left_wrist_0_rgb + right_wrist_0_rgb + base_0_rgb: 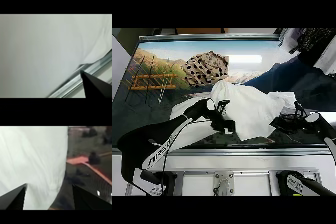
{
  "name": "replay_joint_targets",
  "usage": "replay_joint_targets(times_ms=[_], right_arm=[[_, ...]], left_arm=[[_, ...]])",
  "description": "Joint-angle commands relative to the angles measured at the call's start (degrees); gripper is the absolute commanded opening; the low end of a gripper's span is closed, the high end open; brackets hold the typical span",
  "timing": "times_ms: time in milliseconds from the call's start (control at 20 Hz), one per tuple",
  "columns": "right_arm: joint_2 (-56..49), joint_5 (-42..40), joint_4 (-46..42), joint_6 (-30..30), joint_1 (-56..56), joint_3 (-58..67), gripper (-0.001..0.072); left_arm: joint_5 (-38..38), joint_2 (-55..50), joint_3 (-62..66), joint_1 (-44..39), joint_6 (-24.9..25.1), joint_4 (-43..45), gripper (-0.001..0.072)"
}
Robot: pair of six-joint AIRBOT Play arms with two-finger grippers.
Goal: Fold the clothes and pants, and hang the long-sleeved shirts on hangers.
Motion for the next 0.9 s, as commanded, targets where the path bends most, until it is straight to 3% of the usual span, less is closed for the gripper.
replay_joint_targets(times_ms=[0,50,100,150,200,250,300,350,500,700,850], right_arm=[[-1.3,-3.5,0.7,-0.2,3.2,-0.1,0.0612],[-1.4,-4.5,0.9,-0.2,4.0,-0.1,0.0612],[-1.5,-5.2,1.1,-0.2,4.6,-0.1,0.0608],[-1.6,-6.1,1.5,-0.2,5.2,-0.1,0.0549],[-1.6,-7.0,1.7,-0.2,5.7,-0.1,0.0372],[-1.6,-8.0,1.7,-0.2,6.0,-0.1,0.019],[-1.5,-8.5,1.7,-0.2,6.0,-0.1,0.0055],[-1.1,-8.5,1.1,-0.2,5.8,0.3,0.0012],[4.2,-1.4,-5.1,-0.3,4.9,6.6,0.0011],[17.9,22.9,-12.2,-1.5,3.7,25.2,0.0011],[28.7,31.6,-14.4,1.7,3.7,34.3,0.0011]], left_arm=[[0.0,-1.0,0.2,-0.2,0.2,0.5,0.0691],[0.0,-1.0,0.2,-0.2,0.2,0.5,0.0691],[0.0,-1.0,0.2,-0.2,0.0,0.5,0.0625],[0.0,-1.0,0.2,-0.2,0.0,0.5,0.0372],[0.2,-1.0,0.2,-0.2,0.1,0.5,0.0137],[0.6,-1.0,0.2,-0.2,0.1,0.5,0.0011],[0.8,-0.9,0.2,-0.1,0.1,0.5,0.001],[0.6,-0.3,0.2,0.6,0.0,0.7,0.001],[-1.7,8.0,1.0,6.1,0.1,1.0,0.0009],[-17.2,25.0,10.8,14.3,0.3,0.9,0.001],[-21.2,38.2,17.2,17.7,-0.2,1.0,0.001]])
